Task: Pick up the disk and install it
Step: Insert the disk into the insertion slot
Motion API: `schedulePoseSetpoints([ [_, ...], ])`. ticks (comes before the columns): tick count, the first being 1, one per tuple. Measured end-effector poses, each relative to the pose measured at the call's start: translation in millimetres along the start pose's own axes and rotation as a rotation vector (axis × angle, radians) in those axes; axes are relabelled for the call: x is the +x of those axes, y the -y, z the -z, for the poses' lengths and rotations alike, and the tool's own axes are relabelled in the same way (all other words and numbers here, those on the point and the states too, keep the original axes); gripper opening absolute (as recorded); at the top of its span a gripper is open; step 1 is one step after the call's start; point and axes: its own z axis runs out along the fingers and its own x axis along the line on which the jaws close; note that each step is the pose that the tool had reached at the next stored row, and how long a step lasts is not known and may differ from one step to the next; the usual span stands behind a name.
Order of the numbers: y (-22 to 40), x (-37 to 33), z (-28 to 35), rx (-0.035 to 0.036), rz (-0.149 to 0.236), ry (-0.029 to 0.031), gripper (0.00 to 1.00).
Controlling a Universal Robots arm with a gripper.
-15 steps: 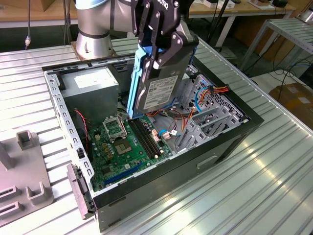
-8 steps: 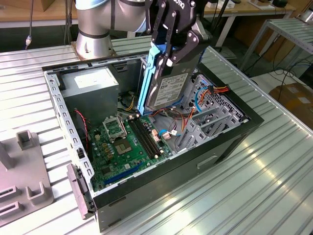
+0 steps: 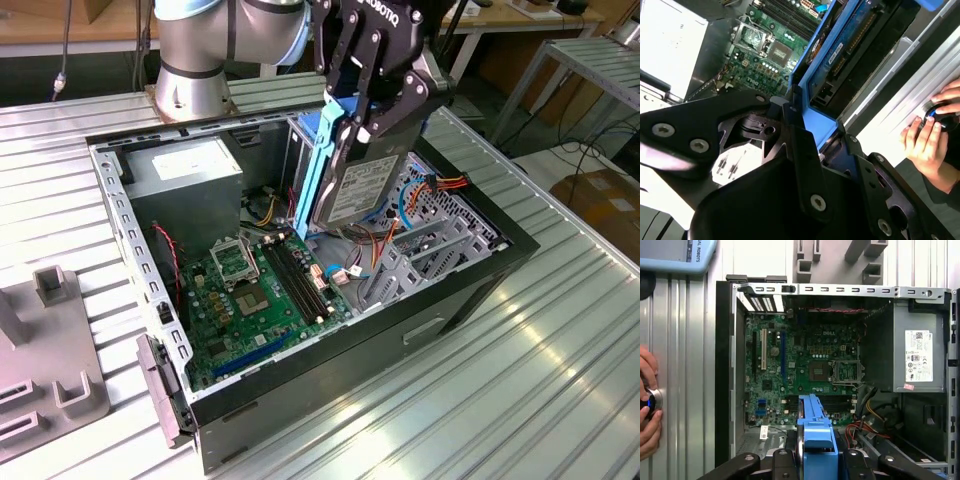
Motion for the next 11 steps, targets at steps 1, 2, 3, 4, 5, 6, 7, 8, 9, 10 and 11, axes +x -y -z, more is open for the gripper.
schedulePoseSetpoints([
  [1, 2.0, 2.6, -0.1, 0.0, 0.0, -0.0001, 0.37],
  [2, 4.6, 3.4, -0.4, -0.0001, 0.0, -0.0002, 0.37],
  [3, 7.8, 4.0, -0.7, 0.0, 0.0, 0.0, 0.37],
  [4, 11.6, 4.4, -0.9, -0.0001, 0.0, -0.0002, 0.37],
  [5, 15.6, 4.8, -1.2, -0.0001, 0.0, -0.0002, 0.37],
  [6, 19.1, 5.1, -1.4, -0.0001, 0.0, -0.0002, 0.37],
  [7, 23.7, 5.5, -1.7, 0.0, 0.0, -0.0002, 0.37],
  [8, 28.5, 5.7, -2.0, 0.0, 0.0, -0.0002, 0.37],
  [9, 31.7, 5.9, -2.2, -0.0001, 0.0, -0.0003, 0.37],
  [10, 36.7, 6.4, -2.6, 0.0, 0.0, -0.0002, 0.37],
  [11, 41.0, 6.5, -2.7, 0.0, 0.0, -0.0011, 0.37],
])
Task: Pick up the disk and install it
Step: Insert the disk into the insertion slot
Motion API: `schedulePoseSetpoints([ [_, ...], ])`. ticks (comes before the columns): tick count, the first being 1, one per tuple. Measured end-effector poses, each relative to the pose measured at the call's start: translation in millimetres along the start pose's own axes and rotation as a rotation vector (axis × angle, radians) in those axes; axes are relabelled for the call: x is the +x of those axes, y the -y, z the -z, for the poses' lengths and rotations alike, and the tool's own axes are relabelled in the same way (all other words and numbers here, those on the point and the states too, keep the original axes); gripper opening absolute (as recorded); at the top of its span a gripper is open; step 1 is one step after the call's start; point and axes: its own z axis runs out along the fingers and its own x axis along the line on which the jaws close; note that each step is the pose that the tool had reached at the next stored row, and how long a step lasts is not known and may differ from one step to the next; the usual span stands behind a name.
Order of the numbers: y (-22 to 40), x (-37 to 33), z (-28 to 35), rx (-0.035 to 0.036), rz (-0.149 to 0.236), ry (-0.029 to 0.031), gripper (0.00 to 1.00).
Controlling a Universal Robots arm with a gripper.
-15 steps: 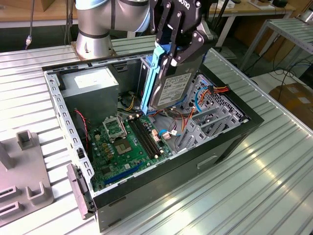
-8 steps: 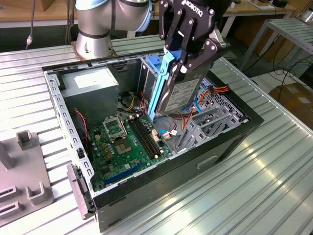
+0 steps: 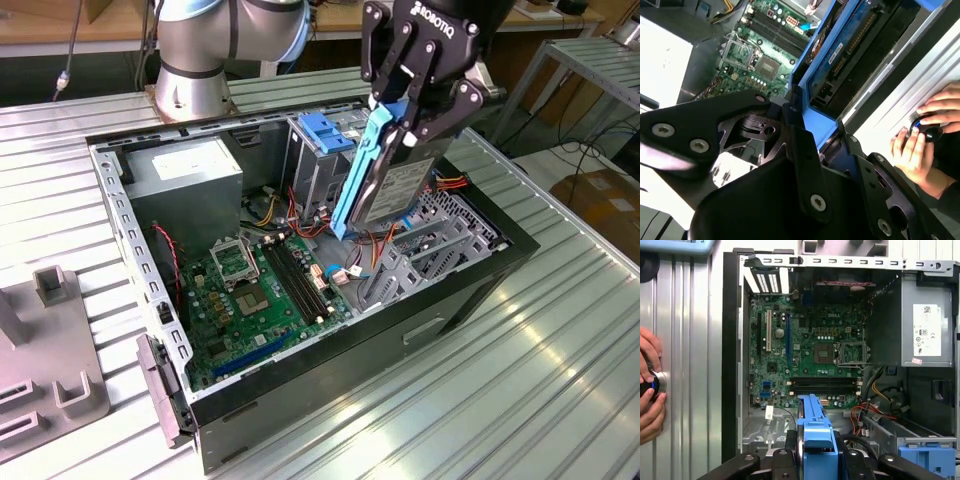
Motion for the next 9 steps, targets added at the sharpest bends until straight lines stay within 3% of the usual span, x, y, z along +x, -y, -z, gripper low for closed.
schedulePoseSetpoints([
  [3, 11.5, 0.1, -0.4, 0.0, 0.0, -0.0021, 0.37],
  [9, 23.3, 0.2, -1.4, 0.0001, -0.001, -0.0043, 0.37],
])
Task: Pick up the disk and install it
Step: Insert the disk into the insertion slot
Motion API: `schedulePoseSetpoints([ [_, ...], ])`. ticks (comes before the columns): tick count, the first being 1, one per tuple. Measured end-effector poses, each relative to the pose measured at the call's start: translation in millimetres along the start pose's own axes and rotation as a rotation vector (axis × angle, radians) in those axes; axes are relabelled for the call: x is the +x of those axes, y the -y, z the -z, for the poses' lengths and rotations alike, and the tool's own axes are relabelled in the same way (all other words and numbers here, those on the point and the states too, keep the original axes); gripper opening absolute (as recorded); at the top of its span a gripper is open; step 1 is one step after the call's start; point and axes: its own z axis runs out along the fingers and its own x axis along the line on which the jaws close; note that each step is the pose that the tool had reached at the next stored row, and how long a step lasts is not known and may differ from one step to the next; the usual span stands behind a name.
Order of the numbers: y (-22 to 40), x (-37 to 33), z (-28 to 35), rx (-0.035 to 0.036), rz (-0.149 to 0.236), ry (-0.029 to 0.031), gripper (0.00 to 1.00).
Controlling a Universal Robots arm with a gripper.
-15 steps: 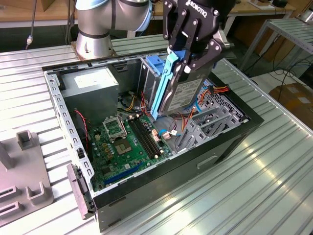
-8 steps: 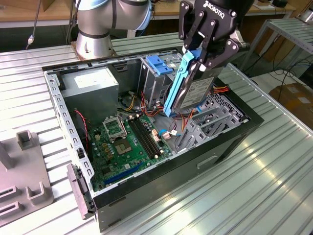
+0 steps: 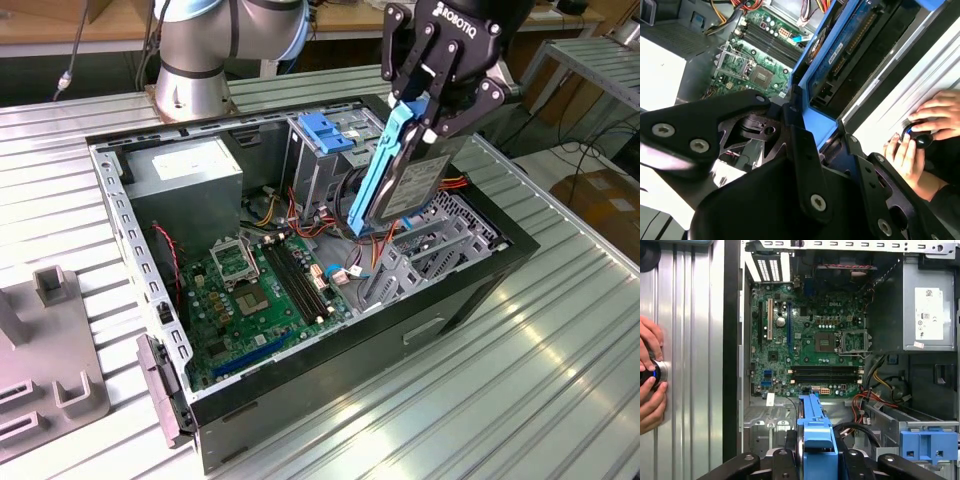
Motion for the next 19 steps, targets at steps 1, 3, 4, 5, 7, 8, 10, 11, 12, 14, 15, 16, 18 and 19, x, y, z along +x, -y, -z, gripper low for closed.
schedulePoseSetpoints([
  [1, 1.4, 0.1, -0.4, 0.0, 0.0, 0.0, 0.37],
  [3, 3.8, 1.1, -1.5, 0.0001, -0.001, 0.0001, 0.37],
  [4, 4.7, 2.0, -1.9, 0.0001, -0.002, 0.0, 0.37],
  [5, 4.9, 2.5, -2.1, 0.0002, -0.003, 0.0, 0.37],
  [7, 5.4, 3.7, -2.5, 0.0003, -0.005, 0.0, 0.37],
  [8, 5.8, 4.3, -2.7, 0.0004, -0.007, 0.0, 0.37],
  [10, 7.2, 5.4, -2.7, 0.0014, -0.011, 0.0, 0.37],
  [11, 7.7, 5.7, -2.7, 0.0018, -0.012, 0.0, 0.37],
  [12, 8.7, 6.1, -2.7, 0.002, -0.012, 0.0, 0.37],
  [14, 10.7, 7.2, -2.7, 0.0022, -0.013, 0.0, 0.37],
  [15, 12.6, 8.3, -2.8, 0.0021, -0.013, 0.0, 0.37],
  [16, 13.8, 8.8, -2.8, 0.0022, -0.013, 0.0, 0.37],
  [18, 15.9, 9.9, -2.8, 0.0021, -0.013, -0.0001, 0.37],
  [19, 17.5, 10.6, -2.9, 0.0022, -0.014, 0.0001, 0.37],
])
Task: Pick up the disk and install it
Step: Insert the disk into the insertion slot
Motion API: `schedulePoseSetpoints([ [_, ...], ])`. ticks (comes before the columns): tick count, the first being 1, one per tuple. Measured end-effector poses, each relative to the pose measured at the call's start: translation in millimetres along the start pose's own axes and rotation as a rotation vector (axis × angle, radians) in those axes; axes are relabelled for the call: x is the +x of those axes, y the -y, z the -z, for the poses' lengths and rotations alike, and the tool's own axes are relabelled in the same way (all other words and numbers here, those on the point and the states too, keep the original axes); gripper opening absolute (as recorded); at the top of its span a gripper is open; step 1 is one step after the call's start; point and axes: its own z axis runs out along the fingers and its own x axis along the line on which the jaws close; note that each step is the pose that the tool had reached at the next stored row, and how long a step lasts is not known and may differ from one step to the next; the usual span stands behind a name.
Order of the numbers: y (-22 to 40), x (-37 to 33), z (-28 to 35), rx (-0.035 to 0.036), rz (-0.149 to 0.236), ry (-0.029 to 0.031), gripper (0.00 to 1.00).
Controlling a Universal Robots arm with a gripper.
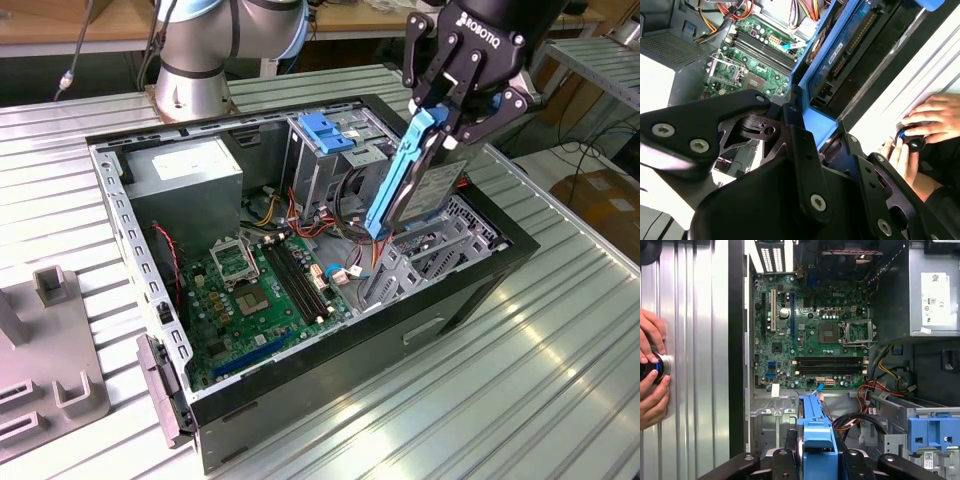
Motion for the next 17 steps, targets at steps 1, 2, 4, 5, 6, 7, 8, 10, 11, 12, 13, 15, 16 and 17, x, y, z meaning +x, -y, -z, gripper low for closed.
schedulePoseSetpoints([
  [1, 2.7, 0.9, -0.2, 0.0, 0.0, 0.0, 0.37],
  [2, 6.2, 1.6, -0.5, 0.0, 0.0, 0.0, 0.37],
  [4, 9.5, 2.3, -0.9, 0.0, 0.0, 0.0, 0.37],
  [5, 11.5, 2.7, -1.2, 0.0, -0.001, 0.0, 0.37],
  [6, 13.8, 3.5, -1.5, 0.0002, -0.001, -0.0001, 0.37],
  [7, 15.3, 4.2, -1.8, 0.0008, -0.001, 0.0, 0.37],
  [8, 16.7, 4.6, -2.0, 0.0015, -0.002, 0.0, 0.37],
  [10, 19.5, 5.9, -3.0, 0.0018, -0.004, -0.0002, 0.37],
  [11, 20.3, 7.1, -3.2, 0.0018, -0.005, -0.0002, 0.37],
  [12, 20.4, 7.1, -3.3, 0.0018, -0.006, -0.0004, 0.37],
  [13, 20.5, 7.2, -3.2, 0.0018, -0.006, -0.0008, 0.37],
  [15, 20.6, 7.3, -3.3, 0.0019, -0.006, -0.0025, 0.37],
  [16, 20.7, 7.3, -3.2, 0.0018, -0.007, -0.0032, 0.37],
  [17, 21.5, 7.2, -3.2, 0.002, -0.006, -0.0063, 0.37],
])
